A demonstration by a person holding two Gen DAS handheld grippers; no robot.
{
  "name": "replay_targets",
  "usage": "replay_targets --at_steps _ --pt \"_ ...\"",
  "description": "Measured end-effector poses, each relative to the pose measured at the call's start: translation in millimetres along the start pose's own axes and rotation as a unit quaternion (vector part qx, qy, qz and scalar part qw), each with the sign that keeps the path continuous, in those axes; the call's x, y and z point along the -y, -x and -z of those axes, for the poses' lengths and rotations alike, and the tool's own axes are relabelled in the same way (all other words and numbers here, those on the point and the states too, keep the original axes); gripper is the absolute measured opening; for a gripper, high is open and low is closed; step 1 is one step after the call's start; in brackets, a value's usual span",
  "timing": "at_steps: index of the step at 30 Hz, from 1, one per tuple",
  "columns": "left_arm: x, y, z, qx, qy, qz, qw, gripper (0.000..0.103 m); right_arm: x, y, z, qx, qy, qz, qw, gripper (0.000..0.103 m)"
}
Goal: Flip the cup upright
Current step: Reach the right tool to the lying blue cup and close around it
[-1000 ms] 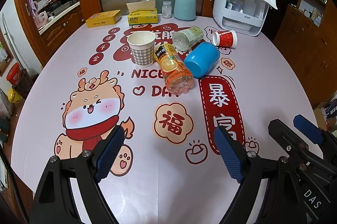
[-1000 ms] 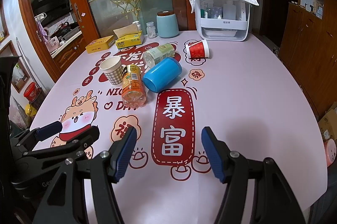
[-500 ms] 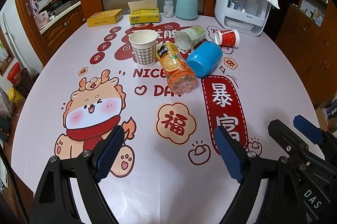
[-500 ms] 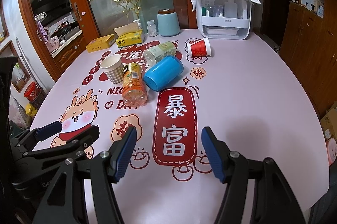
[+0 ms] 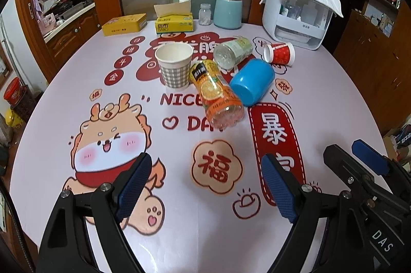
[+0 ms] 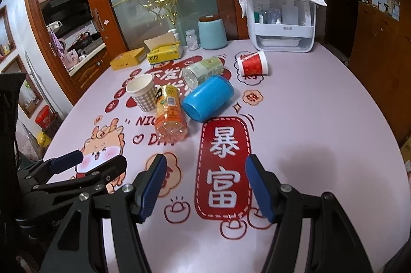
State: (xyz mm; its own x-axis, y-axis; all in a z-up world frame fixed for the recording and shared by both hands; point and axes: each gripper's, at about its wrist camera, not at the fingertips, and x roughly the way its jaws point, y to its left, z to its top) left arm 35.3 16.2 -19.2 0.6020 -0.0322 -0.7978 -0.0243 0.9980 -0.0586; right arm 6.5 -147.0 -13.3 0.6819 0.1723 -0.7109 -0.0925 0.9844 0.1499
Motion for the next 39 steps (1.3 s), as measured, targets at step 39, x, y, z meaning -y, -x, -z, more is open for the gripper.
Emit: replay_targets --at_steps 39 --pt "-47 -91 -24 -0.038 0.071 -0.041 0.9959 0.086 57 -212 -84 -0.143 -0.236 -0.107 0.955 0.064"
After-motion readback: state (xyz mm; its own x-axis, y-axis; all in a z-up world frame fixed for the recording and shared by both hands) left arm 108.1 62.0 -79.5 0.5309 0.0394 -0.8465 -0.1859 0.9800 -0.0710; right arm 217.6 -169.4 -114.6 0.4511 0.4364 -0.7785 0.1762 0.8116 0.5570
